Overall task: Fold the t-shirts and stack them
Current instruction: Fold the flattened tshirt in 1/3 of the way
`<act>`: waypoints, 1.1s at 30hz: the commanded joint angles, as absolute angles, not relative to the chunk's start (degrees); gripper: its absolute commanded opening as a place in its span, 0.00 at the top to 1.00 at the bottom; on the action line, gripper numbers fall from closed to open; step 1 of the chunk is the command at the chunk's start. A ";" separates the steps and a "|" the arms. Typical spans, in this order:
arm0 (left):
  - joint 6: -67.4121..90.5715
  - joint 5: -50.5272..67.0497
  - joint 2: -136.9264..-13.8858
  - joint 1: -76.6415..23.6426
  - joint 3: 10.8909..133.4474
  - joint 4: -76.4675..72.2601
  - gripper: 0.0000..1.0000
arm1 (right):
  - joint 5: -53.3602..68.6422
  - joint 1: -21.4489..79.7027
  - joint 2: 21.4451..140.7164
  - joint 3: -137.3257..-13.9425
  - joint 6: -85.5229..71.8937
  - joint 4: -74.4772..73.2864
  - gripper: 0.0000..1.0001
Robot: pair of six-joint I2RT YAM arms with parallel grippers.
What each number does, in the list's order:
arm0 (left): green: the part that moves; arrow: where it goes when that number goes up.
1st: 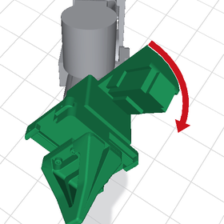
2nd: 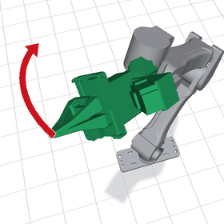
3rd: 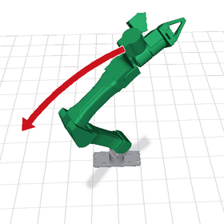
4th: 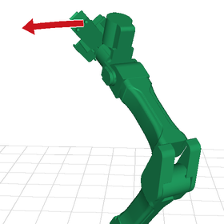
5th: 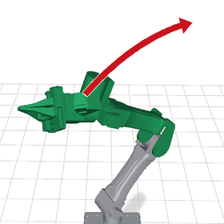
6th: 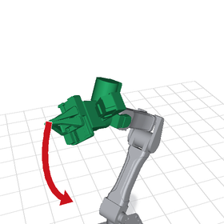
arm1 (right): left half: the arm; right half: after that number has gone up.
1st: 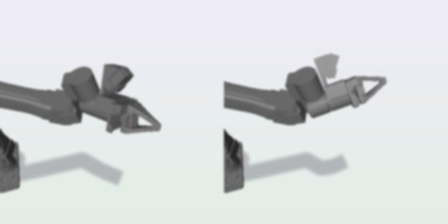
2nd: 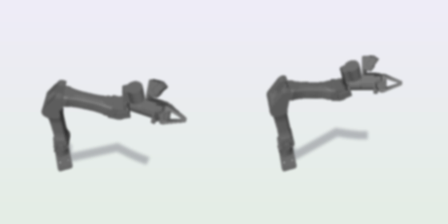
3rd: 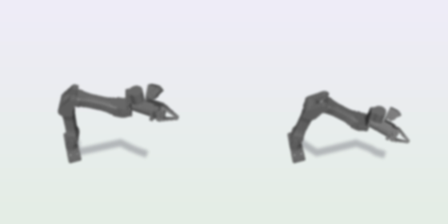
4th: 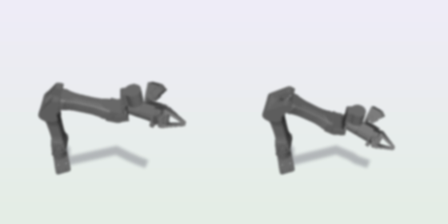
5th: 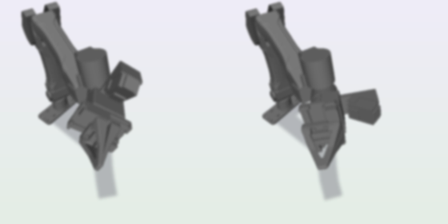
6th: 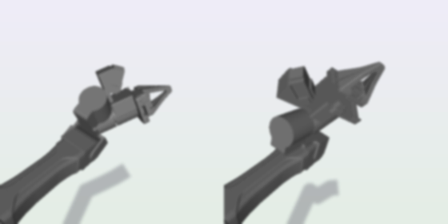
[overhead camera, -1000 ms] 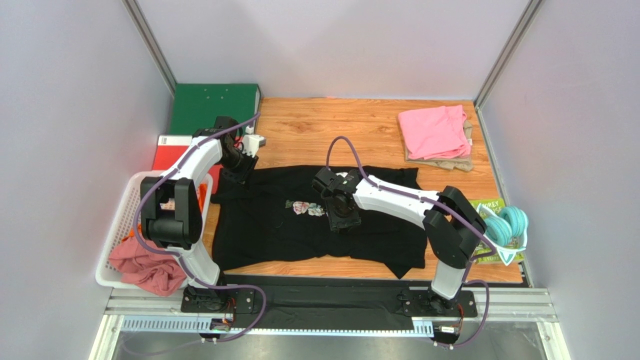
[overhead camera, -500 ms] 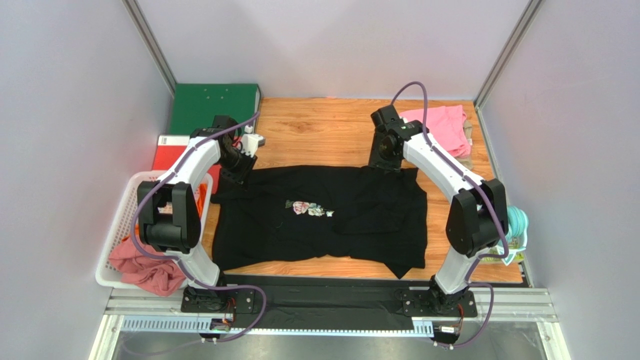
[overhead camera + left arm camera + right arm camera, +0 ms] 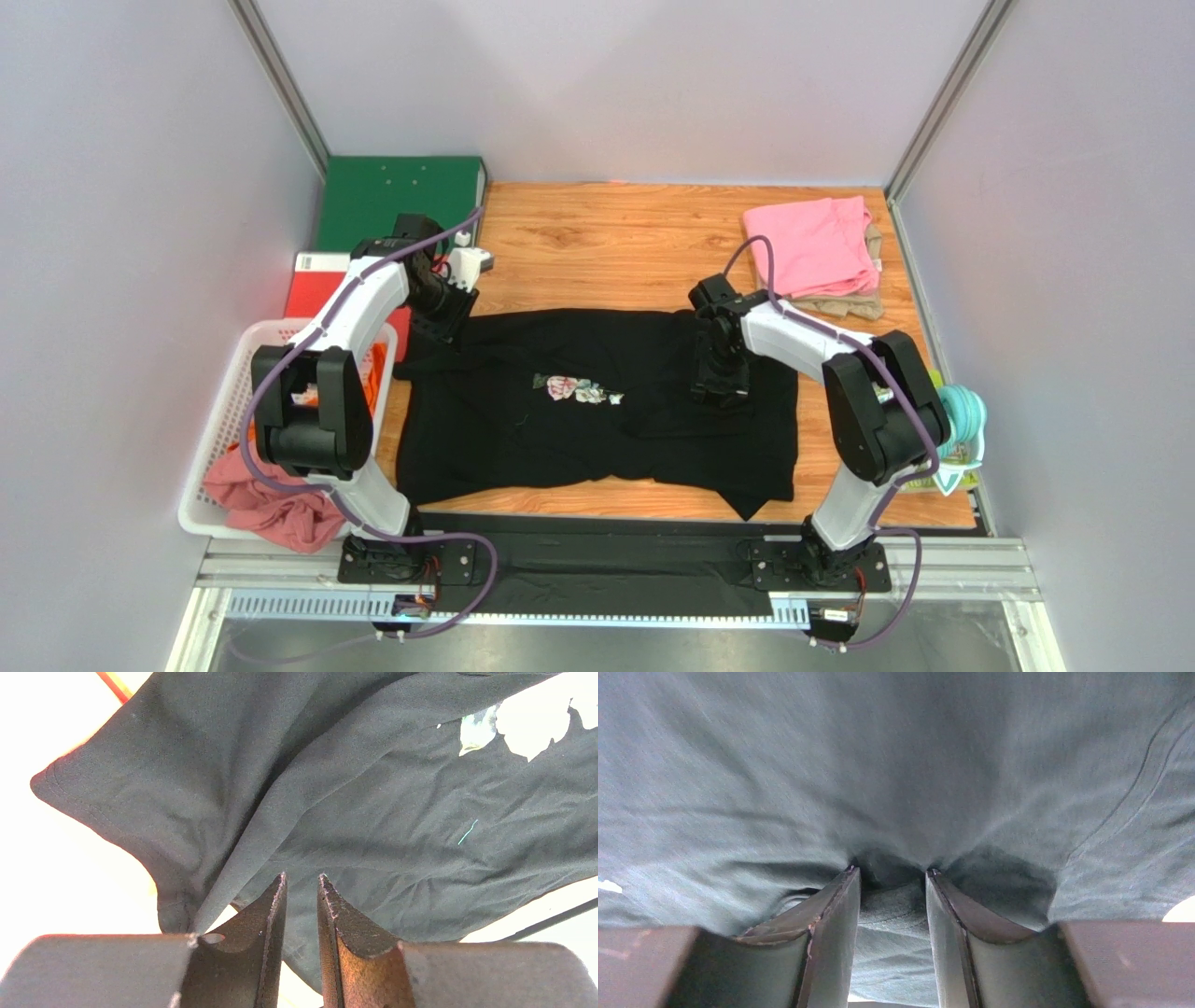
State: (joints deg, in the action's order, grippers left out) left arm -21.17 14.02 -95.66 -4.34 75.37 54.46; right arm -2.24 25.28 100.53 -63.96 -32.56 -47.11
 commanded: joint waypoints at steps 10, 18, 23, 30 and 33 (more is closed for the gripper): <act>-22.41 14.50 -93.60 -3.96 76.11 54.84 0.71 | 1.32 31.46 83.69 -54.50 -37.26 -48.07 0.57; -22.41 14.50 -93.52 -3.96 75.85 54.93 0.71 | -4.13 28.31 86.81 -63.00 -33.42 -50.53 0.56; -22.94 13.01 -92.03 -3.96 75.41 54.84 0.71 | -7.81 19.97 94.12 -76.36 -30.59 -50.63 0.56; -22.76 13.10 -91.85 -3.87 78.48 56.60 0.71 | -10.64 11.61 108.26 -91.30 -28.13 -51.85 0.57; -23.11 13.01 -91.14 -3.69 77.61 56.51 0.71 | -11.33 10.46 110.12 -91.06 -27.51 -52.12 0.57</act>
State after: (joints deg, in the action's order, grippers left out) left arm -21.37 12.95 -93.82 -4.29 76.27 55.61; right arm -8.56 11.53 107.50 -89.65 -29.71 -50.33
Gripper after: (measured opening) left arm 0.292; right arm 0.432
